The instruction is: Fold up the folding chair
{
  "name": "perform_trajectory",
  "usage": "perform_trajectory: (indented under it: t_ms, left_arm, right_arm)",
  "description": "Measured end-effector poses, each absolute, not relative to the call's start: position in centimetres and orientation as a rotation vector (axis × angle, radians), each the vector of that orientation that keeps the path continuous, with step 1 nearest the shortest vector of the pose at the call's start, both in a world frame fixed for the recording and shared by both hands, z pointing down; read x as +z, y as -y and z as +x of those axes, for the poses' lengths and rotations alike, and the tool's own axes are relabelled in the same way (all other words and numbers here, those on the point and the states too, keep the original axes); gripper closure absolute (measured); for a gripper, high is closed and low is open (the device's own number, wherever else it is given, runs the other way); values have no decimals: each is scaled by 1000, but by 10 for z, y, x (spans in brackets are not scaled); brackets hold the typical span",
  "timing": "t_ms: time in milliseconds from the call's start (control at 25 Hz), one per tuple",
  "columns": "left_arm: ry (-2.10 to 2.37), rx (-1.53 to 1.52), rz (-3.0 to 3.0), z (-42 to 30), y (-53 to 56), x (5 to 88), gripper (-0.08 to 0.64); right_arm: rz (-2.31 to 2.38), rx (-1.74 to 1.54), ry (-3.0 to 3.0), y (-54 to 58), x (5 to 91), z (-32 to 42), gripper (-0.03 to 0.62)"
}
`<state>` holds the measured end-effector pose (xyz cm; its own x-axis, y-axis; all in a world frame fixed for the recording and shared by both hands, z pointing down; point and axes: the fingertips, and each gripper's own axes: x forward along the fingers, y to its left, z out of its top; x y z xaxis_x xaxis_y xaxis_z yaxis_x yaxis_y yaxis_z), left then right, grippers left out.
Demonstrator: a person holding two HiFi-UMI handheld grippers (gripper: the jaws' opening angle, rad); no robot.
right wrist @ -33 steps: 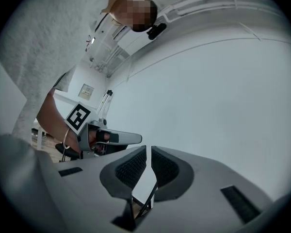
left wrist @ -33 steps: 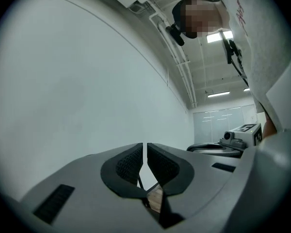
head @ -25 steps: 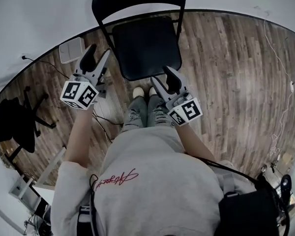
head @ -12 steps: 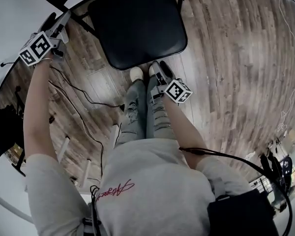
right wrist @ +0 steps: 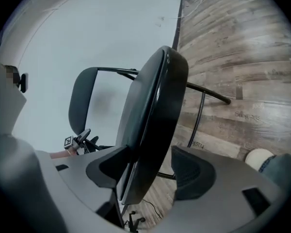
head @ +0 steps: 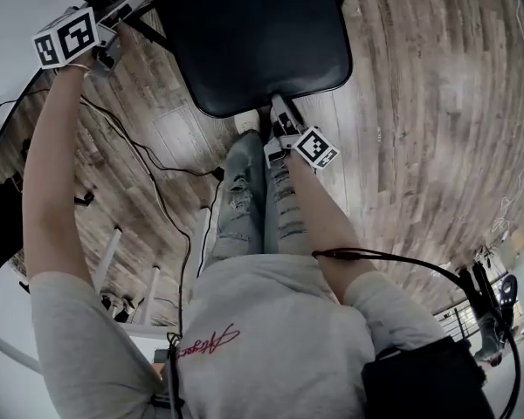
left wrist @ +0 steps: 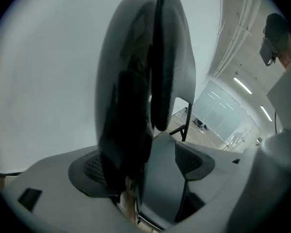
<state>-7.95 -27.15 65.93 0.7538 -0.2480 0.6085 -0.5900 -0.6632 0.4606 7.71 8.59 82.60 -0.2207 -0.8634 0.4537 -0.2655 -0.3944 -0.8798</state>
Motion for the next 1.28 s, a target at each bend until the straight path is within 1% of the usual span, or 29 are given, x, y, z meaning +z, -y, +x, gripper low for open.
perform_trajectory:
  t_ms: [240, 320, 400, 440, 480, 560, 800, 1280]
  left_arm:
    - [633, 608, 2286, -76, 277, 661, 166]
    - [619, 555, 2272, -76, 278, 658, 181]
    - [659, 577, 2286, -80, 281, 661, 439]
    - [681, 600, 2298, -82, 282, 662, 466]
    - [693, 614, 2312, -83, 283, 663, 473]
    - [695, 620, 2338, -83, 282, 662, 511]
    - [687, 615, 2392, -81, 279, 656, 529]
    - [801, 579, 2523, -79, 300, 599, 537]
  right_arm:
    - [-1324, -1543, -1494, -67, 818, 74, 336]
    - [-1309, -1522, -1466, -66, 819, 74, 336]
    - [-1330, -1506, -1398, -66, 823, 76, 336]
    - [-1352, -1498, -1363, -65, 824, 77, 336]
    - [-1377, -1493, -1328, -65, 824, 79, 337]
    - [-1423, -1519, -1241, -67, 828, 83, 337]
    - [-1475, -1634, -1048, -67, 825, 87, 336]
    - [-1523, -1829, -727, -5, 730, 93, 336]
